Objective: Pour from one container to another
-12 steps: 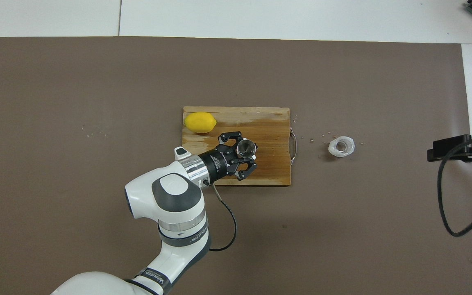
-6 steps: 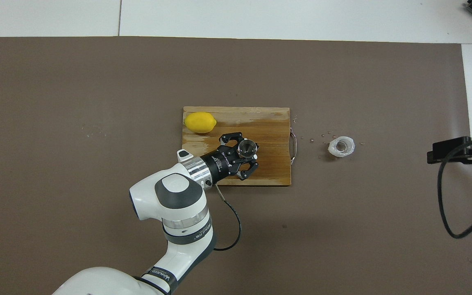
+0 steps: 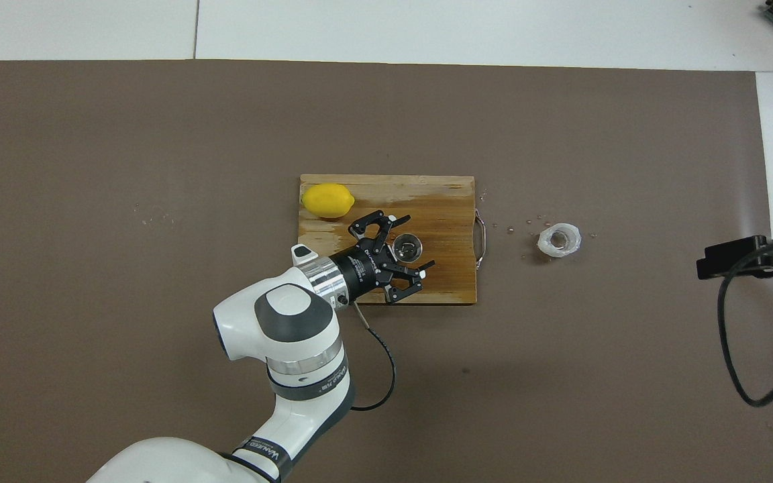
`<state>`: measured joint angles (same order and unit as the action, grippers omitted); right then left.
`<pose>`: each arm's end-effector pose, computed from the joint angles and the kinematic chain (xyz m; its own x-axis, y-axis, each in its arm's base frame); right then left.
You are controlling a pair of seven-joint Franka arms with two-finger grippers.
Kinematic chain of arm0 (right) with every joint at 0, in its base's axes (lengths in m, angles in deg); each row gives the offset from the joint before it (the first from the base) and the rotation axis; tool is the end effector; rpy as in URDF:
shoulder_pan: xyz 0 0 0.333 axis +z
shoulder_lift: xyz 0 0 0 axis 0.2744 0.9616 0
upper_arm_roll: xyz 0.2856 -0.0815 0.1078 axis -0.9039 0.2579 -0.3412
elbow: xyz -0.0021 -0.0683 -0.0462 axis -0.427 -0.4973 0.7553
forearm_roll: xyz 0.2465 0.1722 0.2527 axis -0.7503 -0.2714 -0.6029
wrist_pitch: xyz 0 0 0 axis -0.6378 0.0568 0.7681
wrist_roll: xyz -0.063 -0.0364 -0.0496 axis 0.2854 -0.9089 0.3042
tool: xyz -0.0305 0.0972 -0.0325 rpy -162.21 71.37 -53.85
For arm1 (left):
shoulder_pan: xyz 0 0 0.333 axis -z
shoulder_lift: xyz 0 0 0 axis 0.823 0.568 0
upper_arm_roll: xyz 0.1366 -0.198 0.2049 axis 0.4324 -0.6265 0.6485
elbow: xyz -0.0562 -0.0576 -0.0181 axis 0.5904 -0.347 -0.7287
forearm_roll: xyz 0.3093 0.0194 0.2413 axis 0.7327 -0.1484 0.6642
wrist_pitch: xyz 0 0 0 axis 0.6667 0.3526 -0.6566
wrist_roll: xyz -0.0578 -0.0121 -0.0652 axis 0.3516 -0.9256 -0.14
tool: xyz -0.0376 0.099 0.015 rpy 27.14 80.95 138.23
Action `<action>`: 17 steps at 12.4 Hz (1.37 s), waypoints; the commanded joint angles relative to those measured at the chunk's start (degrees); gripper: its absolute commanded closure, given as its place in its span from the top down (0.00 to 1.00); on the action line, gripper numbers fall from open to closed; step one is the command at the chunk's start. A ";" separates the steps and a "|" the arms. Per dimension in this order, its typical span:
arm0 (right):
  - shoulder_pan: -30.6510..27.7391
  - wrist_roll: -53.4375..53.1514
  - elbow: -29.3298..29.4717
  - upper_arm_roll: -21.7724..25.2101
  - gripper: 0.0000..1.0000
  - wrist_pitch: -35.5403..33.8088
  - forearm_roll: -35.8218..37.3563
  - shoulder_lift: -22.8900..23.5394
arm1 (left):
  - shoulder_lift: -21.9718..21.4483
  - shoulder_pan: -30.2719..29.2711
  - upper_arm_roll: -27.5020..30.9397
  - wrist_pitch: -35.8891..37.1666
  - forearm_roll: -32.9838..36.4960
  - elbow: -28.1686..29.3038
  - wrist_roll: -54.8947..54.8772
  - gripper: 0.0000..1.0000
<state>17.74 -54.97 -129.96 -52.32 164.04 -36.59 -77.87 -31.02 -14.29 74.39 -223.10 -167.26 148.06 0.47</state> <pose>0.4977 0.0094 0.6496 0.9931 0.0976 -0.0646 0.0948 -0.9945 -0.0444 0.4738 -0.3712 0.2956 -0.1320 0.3783 -0.9162 0.9152 0.4016 0.0340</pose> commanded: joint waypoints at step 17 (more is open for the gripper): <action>-11.74 97.71 -12.80 -0.26 1.00 26.18 -17.47 11.04 | -10.55 0.21 1.02 -1.90 34.23 2.25 0.11 1.00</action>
<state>8.63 36.79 -143.02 -52.16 188.66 -48.67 -72.12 -38.99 -14.39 75.07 -224.72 -137.25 148.14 0.43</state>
